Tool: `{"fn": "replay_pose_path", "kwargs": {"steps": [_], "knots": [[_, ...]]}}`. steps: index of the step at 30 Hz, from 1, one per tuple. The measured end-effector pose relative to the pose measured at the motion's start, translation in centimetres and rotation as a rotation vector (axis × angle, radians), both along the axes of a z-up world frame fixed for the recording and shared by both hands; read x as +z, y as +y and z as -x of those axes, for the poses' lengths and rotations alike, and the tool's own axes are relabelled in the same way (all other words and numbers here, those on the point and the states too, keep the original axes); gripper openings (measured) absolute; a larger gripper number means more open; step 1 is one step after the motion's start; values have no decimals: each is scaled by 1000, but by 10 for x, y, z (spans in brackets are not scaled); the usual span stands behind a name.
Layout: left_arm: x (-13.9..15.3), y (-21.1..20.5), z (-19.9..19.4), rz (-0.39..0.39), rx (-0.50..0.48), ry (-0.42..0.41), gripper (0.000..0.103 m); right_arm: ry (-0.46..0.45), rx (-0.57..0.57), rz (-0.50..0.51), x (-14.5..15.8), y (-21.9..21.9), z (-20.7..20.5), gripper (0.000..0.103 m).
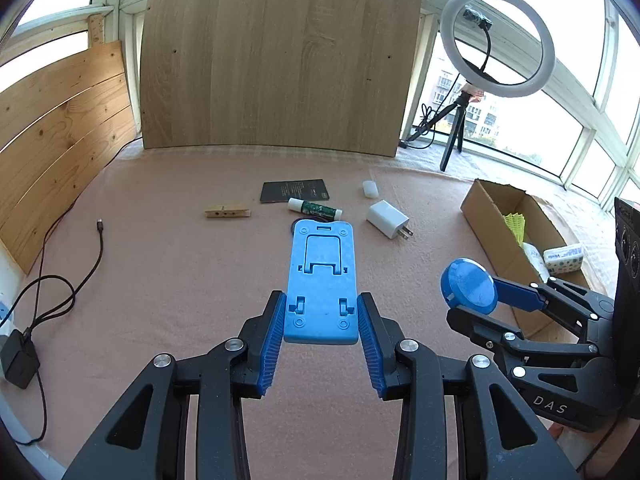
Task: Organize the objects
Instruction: 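Carry the blue lid and phone stand into the box and open both grippers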
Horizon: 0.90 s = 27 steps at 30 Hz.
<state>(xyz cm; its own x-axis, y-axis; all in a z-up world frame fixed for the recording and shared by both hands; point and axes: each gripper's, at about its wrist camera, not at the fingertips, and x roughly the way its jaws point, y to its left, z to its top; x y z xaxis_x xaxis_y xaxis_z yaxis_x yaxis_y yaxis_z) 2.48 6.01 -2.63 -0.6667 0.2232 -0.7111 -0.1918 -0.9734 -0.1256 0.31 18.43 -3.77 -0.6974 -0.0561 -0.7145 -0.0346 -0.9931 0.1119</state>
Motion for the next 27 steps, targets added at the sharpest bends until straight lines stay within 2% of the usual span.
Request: {"fn": "replay_pose_path", "kwargs": {"steps": [14,27], "knots": [[23,15,0,5,-17,41,39,48,-9,-11,22,15,-9,45],[35,55,7,20,-68,61,39,86,-66,-6,34,48,-25,45]]}}
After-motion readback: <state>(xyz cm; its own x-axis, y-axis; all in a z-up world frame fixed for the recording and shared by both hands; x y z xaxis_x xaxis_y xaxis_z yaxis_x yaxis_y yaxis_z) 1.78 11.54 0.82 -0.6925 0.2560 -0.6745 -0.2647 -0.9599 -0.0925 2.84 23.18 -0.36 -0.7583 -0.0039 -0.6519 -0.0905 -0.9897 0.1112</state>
